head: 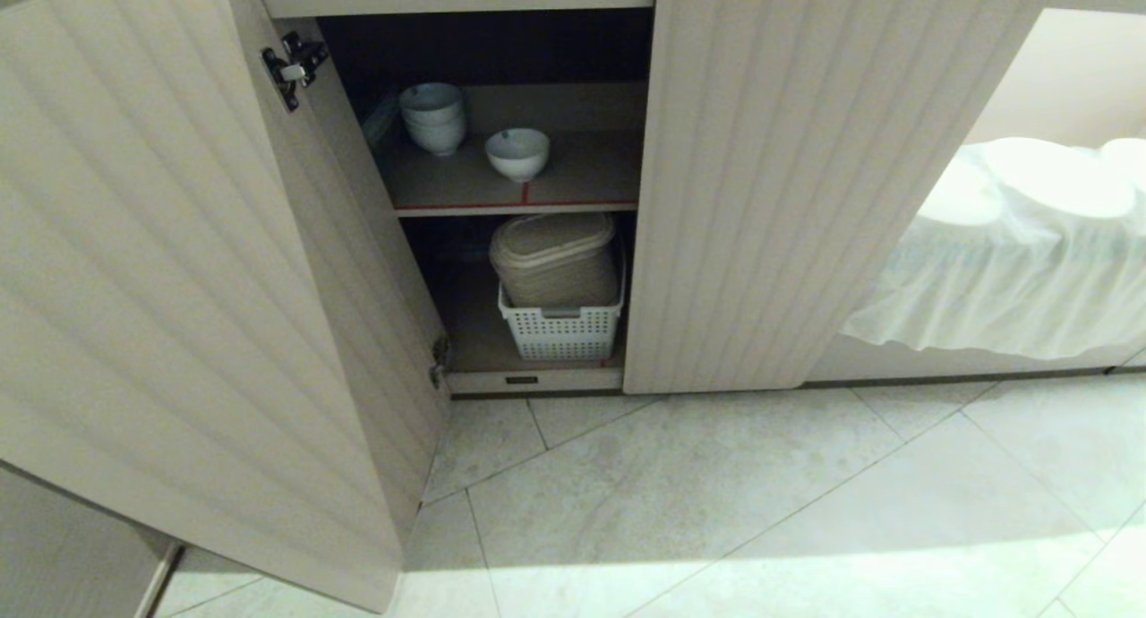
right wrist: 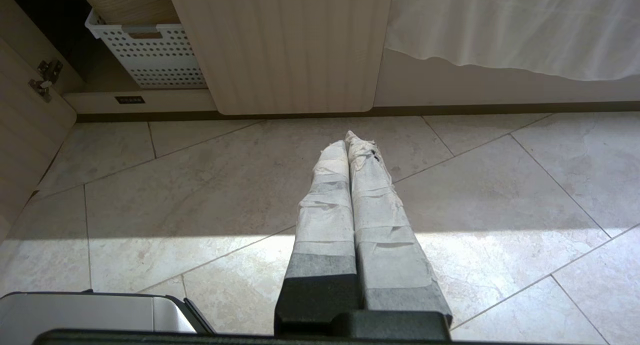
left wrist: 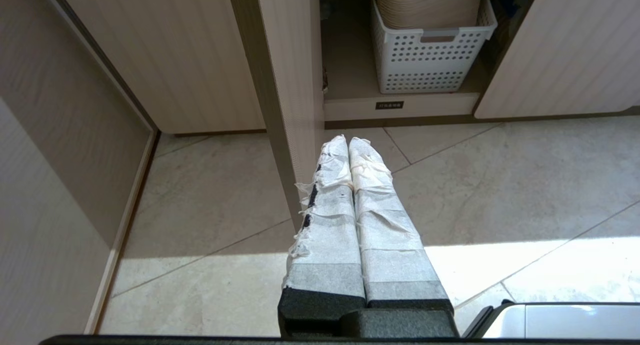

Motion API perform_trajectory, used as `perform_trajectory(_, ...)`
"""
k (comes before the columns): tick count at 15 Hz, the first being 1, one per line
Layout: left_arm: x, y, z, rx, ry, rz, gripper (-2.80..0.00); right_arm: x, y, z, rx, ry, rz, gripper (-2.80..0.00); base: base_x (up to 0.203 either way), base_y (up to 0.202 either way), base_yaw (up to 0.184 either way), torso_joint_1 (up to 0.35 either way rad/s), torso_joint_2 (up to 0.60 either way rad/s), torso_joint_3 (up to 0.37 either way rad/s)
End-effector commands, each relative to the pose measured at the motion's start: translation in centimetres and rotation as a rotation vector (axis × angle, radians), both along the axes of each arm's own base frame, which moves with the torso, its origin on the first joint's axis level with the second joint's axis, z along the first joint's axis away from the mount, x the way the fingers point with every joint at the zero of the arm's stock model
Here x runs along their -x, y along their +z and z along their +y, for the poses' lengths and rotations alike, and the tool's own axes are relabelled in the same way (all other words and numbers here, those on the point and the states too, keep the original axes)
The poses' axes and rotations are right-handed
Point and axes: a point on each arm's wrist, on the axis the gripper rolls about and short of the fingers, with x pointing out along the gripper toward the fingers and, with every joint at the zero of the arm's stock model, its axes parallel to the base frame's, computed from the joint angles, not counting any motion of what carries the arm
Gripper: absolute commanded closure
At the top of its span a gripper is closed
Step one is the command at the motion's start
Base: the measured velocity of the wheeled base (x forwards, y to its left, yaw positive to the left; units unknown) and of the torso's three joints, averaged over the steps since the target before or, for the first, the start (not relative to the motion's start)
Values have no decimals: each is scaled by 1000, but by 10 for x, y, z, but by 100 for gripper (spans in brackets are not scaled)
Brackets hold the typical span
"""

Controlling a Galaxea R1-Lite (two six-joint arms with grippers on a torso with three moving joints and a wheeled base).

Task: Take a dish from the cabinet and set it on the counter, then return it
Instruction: Take the bowl from the cabinet

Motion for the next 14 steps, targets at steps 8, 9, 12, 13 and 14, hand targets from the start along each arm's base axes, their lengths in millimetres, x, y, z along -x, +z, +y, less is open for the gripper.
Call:
perform_trajectory(8,0,0,0,0,0,0,0,0,0,0,0,2,0,0,0,0,0,0,0,0)
perform_trajectory(9,0,0,0,0,0,0,0,0,0,0,0,1,0,0,0,0,0,0,0,0)
perform_trajectory(12,0,0,0,1,0,0,0,0,0,0,0,1,0,0,0,0,0,0,0,0)
perform_trajectory(13,0,0,0,1,0,0,0,0,0,0,0,2,0,0,0,0,0,0,0,0)
perform_trajectory(14,0,0,0,1,0,0,0,0,0,0,0,1,0,0,0,0,0,0,0,0)
